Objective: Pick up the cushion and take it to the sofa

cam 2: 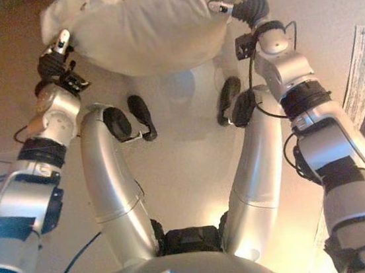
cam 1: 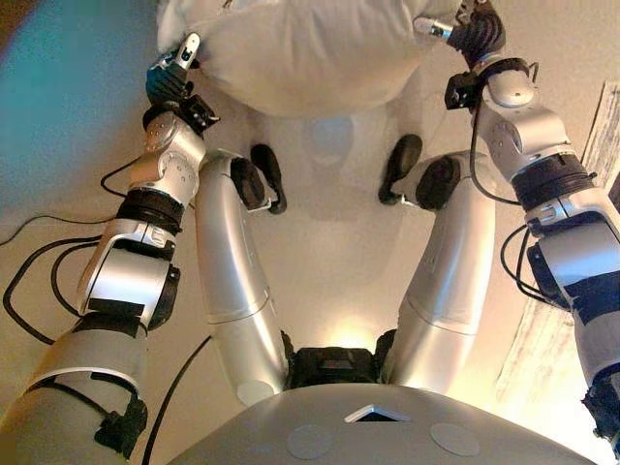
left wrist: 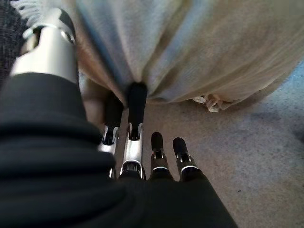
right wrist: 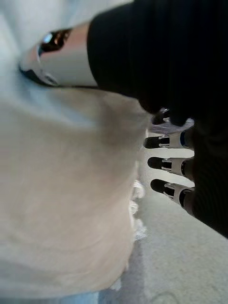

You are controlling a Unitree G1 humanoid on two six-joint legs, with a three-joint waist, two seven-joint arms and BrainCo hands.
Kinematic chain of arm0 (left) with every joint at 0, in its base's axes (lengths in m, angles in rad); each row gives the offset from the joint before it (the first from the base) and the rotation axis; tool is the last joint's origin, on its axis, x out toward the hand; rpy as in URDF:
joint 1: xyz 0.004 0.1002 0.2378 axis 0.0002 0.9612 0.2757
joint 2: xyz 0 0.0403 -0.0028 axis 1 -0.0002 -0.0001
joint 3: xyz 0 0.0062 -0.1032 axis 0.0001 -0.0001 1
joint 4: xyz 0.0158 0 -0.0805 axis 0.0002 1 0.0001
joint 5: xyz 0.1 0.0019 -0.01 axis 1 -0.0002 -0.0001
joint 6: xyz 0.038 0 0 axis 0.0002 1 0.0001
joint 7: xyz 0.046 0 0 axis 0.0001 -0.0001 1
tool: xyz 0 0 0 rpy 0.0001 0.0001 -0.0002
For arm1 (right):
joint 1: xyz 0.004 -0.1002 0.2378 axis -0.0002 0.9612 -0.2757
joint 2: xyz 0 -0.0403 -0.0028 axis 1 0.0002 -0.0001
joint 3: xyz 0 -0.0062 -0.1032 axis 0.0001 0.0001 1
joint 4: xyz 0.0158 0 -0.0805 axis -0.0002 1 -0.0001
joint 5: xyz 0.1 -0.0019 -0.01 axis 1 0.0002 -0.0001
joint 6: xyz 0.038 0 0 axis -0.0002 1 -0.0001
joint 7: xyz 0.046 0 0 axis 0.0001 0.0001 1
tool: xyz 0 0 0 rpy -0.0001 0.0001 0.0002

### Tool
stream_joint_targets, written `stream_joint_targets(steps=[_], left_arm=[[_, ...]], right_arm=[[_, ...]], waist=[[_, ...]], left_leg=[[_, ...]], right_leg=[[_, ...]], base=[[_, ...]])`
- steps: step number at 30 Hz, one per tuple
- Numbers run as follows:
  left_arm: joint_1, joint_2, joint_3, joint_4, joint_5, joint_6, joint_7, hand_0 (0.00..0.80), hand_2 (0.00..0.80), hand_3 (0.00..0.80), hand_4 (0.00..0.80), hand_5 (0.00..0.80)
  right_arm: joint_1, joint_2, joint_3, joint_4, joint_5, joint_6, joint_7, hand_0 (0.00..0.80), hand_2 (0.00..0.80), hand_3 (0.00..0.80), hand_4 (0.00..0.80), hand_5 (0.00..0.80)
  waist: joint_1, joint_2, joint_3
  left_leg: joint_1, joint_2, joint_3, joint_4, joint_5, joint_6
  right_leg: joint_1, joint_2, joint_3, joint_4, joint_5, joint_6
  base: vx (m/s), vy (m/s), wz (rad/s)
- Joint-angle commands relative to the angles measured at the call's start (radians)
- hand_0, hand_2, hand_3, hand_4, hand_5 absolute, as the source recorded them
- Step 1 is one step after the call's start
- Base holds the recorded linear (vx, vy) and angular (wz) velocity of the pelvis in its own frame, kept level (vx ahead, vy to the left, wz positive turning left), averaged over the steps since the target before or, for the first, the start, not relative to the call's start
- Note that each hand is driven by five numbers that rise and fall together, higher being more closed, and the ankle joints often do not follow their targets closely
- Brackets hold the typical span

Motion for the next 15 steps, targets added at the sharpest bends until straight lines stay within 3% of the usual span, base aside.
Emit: stream_joint_targets(steps=[1, 8, 9, 10, 11, 12, 15], left_arm=[[-0.048, 0.023, 0.015, 0.082, -0.01, 0.036, 0.034, 0.0, 0.0, 0.0, 0.0, 0.0], [-0.038, 0.017, -0.033, 0.064, 0.092, 0.066, -0.087, 0.0, 0.0, 0.0, 0.0, 0.0], [-0.038, 0.017, -0.047, 0.045, 0.103, 0.066, -0.129, 0.0, 0.0, 0.0, 0.0, 0.0], [-0.037, 0.018, -0.06, 0.026, 0.122, 0.059, -0.172, 0.0, 0.0, 0.0, 0.0, 0.0], [-0.033, 0.018, -0.077, 0.004, 0.147, 0.059, -0.195, 0.489, 0.489, 0.489, 0.489, 0.489], [-0.031, 0.018, -0.098, -0.02, 0.162, 0.056, -0.204, 0.8, 0.8, 0.8, 0.8, 0.8], [-0.028, 0.017, -0.128, -0.068, 0.175, 0.054, -0.207, 0.8, 0.8, 0.8, 0.8, 0.8]], right_arm=[[-0.043, 0.016, 0.034, 0.019, 0.027, -0.002, 0.038, 0.0, 0.0, 0.0, 0.0, 0.0], [-0.036, 0.011, 0.072, -0.038, -0.01, 0.081, 0.076, 0.0, 0.0, 0.0, 0.0, 0.0], [-0.033, 0.006, 0.077, -0.052, -0.007, 0.088, 0.077, 0.483, 0.483, 0.483, 0.483, 0.483], [-0.027, 0.001, 0.078, -0.061, -0.001, 0.088, 0.084, 0.8, 0.8, 0.8, 0.8, 0.8], [-0.023, -0.004, 0.079, -0.072, -0.004, 0.095, 0.09, 0.8, 0.8, 0.8, 0.8, 0.8], [-0.019, -0.007, 0.079, -0.083, -0.007, 0.103, 0.094, 0.8, 0.8, 0.8, 0.8, 0.8], [-0.011, -0.01, 0.082, -0.086, -0.006, 0.118, 0.125, 0.8, 0.8, 0.8, 0.8, 0.8]], waist=[[-0.018, 0.025, -0.013], [-0.017, 0.018, -0.013], [-0.017, 0.018, -0.013], [-0.017, 0.018, -0.013], [-0.017, 0.019, -0.013], [-0.017, 0.02, -0.013], [-0.015, 0.024, -0.013]], left_leg=[[-0.012, 0.0, 0.033, 0.043, -0.046, 0.041], [-0.012, -0.004, 0.037, 0.065, -0.058, 0.052], [-0.012, -0.003, 0.037, 0.07, -0.06, 0.055], [-0.012, -0.002, 0.037, 0.075, -0.063, 0.058], [-0.012, -0.001, 0.037, 0.081, -0.064, 0.059], [-0.012, -0.001, 0.037, 0.087, -0.066, 0.06], [-0.012, 0.001, 0.037, 0.106, -0.07, 0.063]], right_leg=[[0.079, -0.036, 0.051, 0.032, -0.06, -0.014], [0.076, -0.041, 0.056, 0.042, -0.059, -0.021], [0.076, -0.043, 0.056, 0.046, -0.06, -0.021], [0.077, -0.045, 0.056, 0.048, -0.061, -0.022], [0.078, -0.045, 0.057, 0.049, -0.059, -0.022], [0.078, -0.045, 0.058, 0.052, -0.058, -0.022], [0.078, -0.047, 0.062, 0.065, -0.058, -0.022]], base=[[0.044, -0.005, -0.12], [0.01, -0.001, -0.02], [0.034, 0.009, 0.04], [0.035, 0.005, 0.04], [0.034, 0.003, 0.01], [0.0, 0.0, 0.0], [0.035, 0.009, -0.03]])
